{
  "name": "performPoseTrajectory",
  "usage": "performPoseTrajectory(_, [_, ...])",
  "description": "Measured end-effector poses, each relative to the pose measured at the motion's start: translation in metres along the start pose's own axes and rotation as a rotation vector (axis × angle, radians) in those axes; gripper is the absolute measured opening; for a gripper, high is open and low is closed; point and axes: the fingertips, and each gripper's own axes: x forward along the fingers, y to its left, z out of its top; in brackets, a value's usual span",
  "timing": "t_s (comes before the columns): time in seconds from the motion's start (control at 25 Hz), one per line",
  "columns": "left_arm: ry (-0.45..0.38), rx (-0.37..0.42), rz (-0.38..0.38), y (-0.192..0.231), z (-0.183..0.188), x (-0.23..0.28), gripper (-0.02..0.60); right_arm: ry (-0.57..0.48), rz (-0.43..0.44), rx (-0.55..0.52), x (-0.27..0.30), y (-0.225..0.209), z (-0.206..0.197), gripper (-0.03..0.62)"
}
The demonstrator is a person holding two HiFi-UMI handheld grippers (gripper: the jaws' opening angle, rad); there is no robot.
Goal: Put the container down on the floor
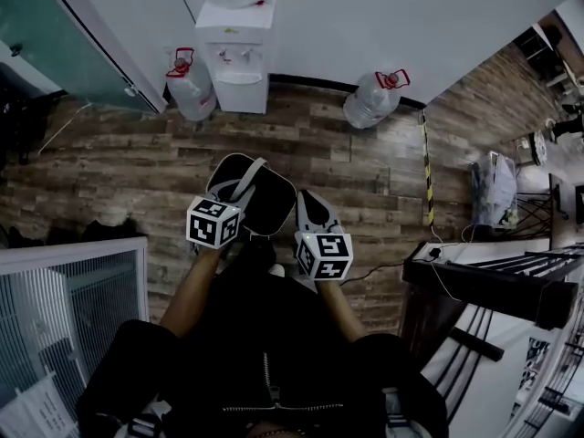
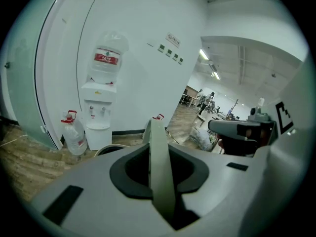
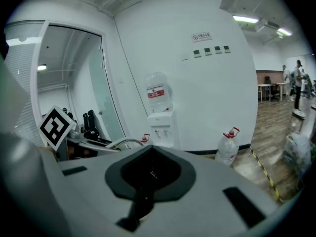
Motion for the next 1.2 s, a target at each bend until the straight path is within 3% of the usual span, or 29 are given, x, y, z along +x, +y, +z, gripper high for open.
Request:
performPoseTrajectory(0.52, [-0.01,0.025,-0.025,0.07,0.044,0.03,0.071,0.046,-0.044,-0.046,0.073,0.014,0.033,0.009])
performPoseTrajectory(0.8, [-0.032,0.003,-0.016,0.085,0.051,0.033,0.071,0.089,-0.051,-0.088,0.084,0.016,0.033,0.009])
performPoseTrajectory(1.2, [-0.028,-0.028,0.016,0.097,0.052,0.041,0.071,0.072,-0.018,-0.084,0.105,0.011,0.042,0.009])
